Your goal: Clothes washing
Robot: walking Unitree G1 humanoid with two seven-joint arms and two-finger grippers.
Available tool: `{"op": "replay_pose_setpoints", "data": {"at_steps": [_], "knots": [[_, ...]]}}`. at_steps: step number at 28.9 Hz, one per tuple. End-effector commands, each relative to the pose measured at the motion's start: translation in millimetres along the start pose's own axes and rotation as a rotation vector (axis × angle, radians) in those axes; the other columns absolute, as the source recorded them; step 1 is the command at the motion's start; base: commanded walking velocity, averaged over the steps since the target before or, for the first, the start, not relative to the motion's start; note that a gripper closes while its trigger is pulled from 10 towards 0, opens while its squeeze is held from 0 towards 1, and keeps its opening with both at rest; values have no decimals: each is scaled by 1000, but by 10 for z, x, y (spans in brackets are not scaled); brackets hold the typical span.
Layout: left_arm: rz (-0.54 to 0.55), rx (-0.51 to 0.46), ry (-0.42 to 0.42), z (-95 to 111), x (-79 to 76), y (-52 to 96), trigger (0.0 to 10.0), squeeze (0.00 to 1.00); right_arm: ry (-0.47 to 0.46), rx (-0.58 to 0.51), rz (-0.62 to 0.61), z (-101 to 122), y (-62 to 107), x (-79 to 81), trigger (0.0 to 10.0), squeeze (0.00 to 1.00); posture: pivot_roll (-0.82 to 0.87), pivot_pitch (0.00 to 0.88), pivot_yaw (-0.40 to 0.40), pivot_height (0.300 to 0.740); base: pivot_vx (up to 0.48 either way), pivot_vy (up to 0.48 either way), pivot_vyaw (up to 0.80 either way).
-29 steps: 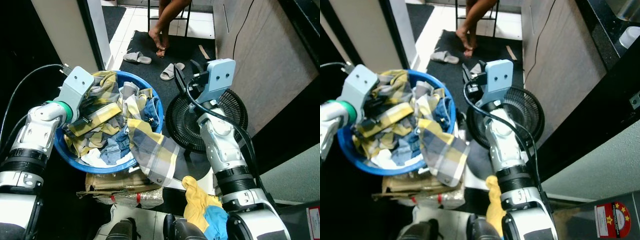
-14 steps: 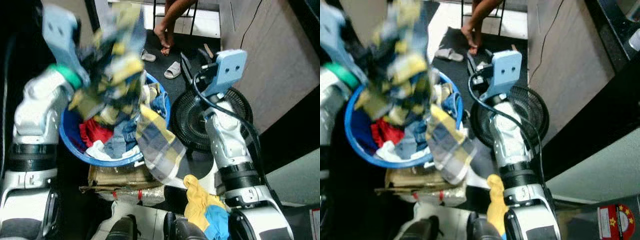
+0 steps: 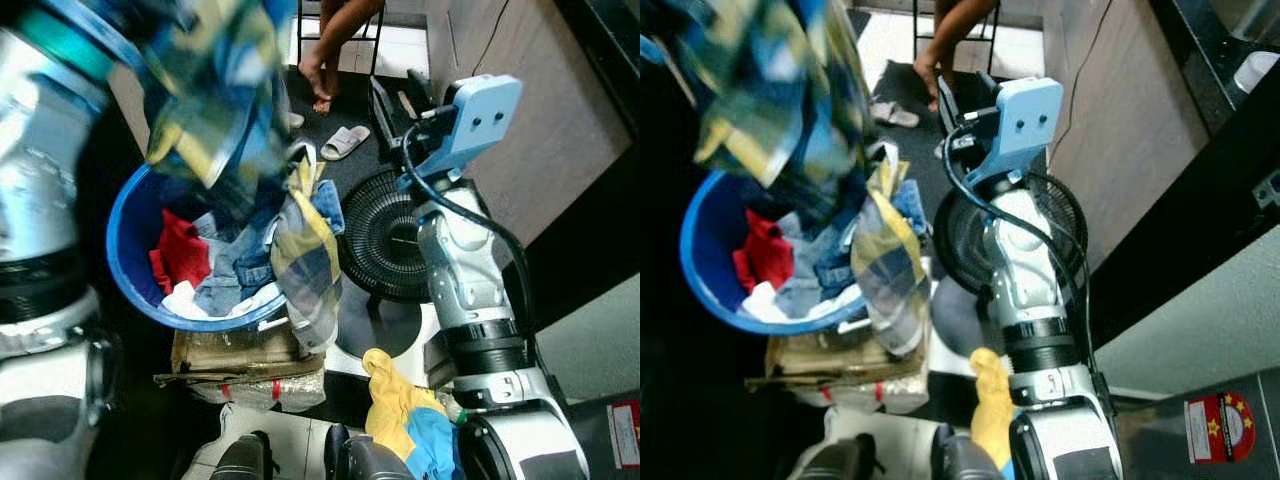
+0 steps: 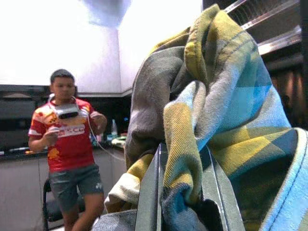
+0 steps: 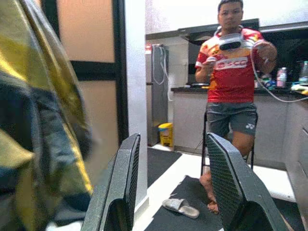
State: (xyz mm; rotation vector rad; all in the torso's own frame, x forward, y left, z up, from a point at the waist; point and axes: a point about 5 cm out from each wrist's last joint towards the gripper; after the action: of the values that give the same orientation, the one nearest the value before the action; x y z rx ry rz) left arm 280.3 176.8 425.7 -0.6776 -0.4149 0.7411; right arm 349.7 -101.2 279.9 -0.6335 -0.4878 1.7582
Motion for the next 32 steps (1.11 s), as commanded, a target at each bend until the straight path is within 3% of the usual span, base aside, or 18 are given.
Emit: {"op": "replay_pose_setpoints", "data": {"at_steps": [1,3,4,6,10,19,32], "knots": [[18,76,-64,-70,23,88,10000,0,-5,-16,-9,51,-14,-13,10000,0,112,67,50,740,0,0,0],[109,276,-97,-426,167,341,10000,0,1,-21,-19,70,-9,-39,10000,0,109,69,50,740,0,0,0],[138,330,-106,-538,207,437,10000,0,3,-21,-22,72,-6,-49,10000,0,109,69,50,740,0,0,0],[181,344,-103,-592,233,484,10000,0,4,-20,-24,76,-3,-57,10000,0,107,70,47,740,0,0,0],[223,269,-27,-534,198,408,10000,0,7,-21,-22,93,-4,-63,10000,0,107,68,43,740,0,0,0],[235,334,-24,-668,183,470,10000,0,21,-29,-30,129,-9,-69,10000,0,102,70,48,740,0,0,0],[260,264,44,-687,105,395,10000,0,19,-30,-72,166,3,-141,10000,0,94,70,48,740,0,0,0]]}}
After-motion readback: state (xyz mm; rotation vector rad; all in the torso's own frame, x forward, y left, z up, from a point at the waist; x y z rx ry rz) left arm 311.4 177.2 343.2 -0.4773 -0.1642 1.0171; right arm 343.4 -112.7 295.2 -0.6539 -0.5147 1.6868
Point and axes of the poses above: a point about 5 cm out from each wrist's last joint towards the gripper, its own y axis pointing back from the gripper into the wrist, its own z axis along the axis of the wrist's last joint, x = y × z, and after that the axes turned 10 degrees about y, right-handed
